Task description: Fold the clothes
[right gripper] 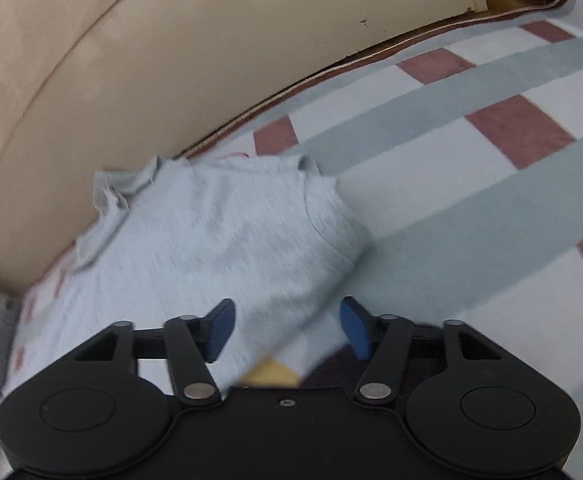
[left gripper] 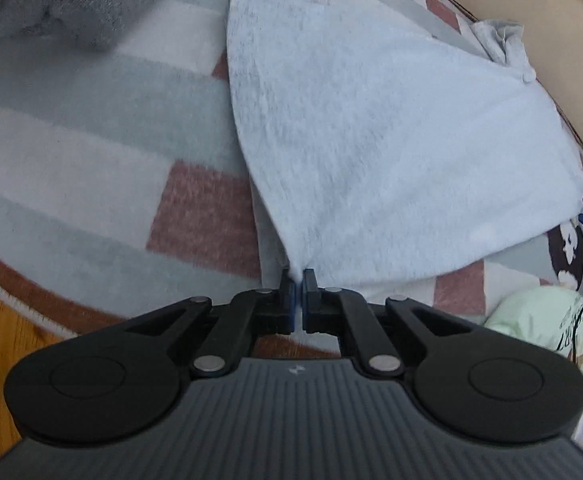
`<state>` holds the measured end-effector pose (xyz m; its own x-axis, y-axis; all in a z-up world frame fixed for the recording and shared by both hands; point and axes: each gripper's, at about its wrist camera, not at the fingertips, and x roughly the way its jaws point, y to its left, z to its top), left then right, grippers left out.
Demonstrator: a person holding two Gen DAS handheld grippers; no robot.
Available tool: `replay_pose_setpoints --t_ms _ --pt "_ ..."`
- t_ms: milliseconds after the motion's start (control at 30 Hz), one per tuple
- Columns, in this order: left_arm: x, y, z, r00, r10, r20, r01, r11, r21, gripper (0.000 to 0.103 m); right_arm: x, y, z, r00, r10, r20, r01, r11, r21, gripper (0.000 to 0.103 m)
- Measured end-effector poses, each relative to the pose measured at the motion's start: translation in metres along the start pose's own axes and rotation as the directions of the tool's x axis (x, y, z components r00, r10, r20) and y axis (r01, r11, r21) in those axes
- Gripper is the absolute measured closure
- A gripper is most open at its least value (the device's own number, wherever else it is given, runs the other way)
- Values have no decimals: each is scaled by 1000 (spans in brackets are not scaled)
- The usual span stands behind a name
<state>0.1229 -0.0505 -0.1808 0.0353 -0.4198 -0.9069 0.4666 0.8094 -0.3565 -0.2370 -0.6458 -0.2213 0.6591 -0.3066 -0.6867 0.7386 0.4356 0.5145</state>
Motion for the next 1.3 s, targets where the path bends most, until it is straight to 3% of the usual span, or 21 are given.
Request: replay_pose_setpoints --t_ms 100,133,167,300,367,500,567,633,733,767,800,867,900,933,1000,1100,1233,1300 --pt "1 -6 3 1000 30 0 -30 999 31 100 15 -2 16 998 27 50 -29 999 46 35" --pt "2 -9 3 999 44 -5 -44 998 46 100 20 -2 21 997 37 66 -40 998 47 75" --pt "2 -12 2 998 58 -9 -57 997 60 100 19 3 26 997 20 79 -22 999 25 94" --pt "3 -21 -1 994 102 -34 -99 990 96 100 -22 35 37 973 -13 230 48 988 -145 95" --pt "5 -28 -4 991 129 -43 -122 983 137 100 -24 41 35 972 -85 220 138 962 -237 96" --pt "8 -38 -7 984 169 -61 -153 967 203 99 -1 19 28 976 -168 135 189 969 -161 96" --pt "8 -40 -7 978 192 -81 -171 961 219 96 6 24 21 969 -201 141 227 951 -208 96" --pt "5 -37 -6 970 228 -82 -206 954 216 81 6 31 19 961 -222 166 258 935 -242 96" --pt "-3 -35 -5 932 361 3 -353 909 221 80 -7 41 19 949 -230 214 282 924 -258 96" --pt "-9 -37 -5 928 368 47 -370 903 220 79 -11 49 16 942 -241 233 305 906 -294 96" --pt "-15 -38 -5 929 360 85 -369 906 207 75 -7 52 13 935 -266 234 337 874 -351 96" --pt "-21 -37 0 945 301 127 -317 940 129 71 6 54 7 921 -319 224 387 807 -445 96" --pt "-22 -39 4 943 295 154 -312 945 100 71 9 52 6 920 -327 215 390 806 -446 96" --pt "-20 -44 9 927 322 193 -346 933 102 69 11 49 5 920 -332 207 391 808 -441 96" --pt "-11 -55 21 891 376 254 -419 897 138 58 16 43 3 920 -343 190 392 812 -433 96" --pt "8 -67 40 846 430 315 -498 848 182 56 14 43 0 920 -339 197 391 812 -433 95" --pt "25 -58 68 829 439 345 -513 844 158 51 15 36 2 930 -315 190 367 815 -448 93" --pt "26 -48 78 842 405 356 -470 875 114 47 14 36 1 934 -307 183 358 812 -460 93"
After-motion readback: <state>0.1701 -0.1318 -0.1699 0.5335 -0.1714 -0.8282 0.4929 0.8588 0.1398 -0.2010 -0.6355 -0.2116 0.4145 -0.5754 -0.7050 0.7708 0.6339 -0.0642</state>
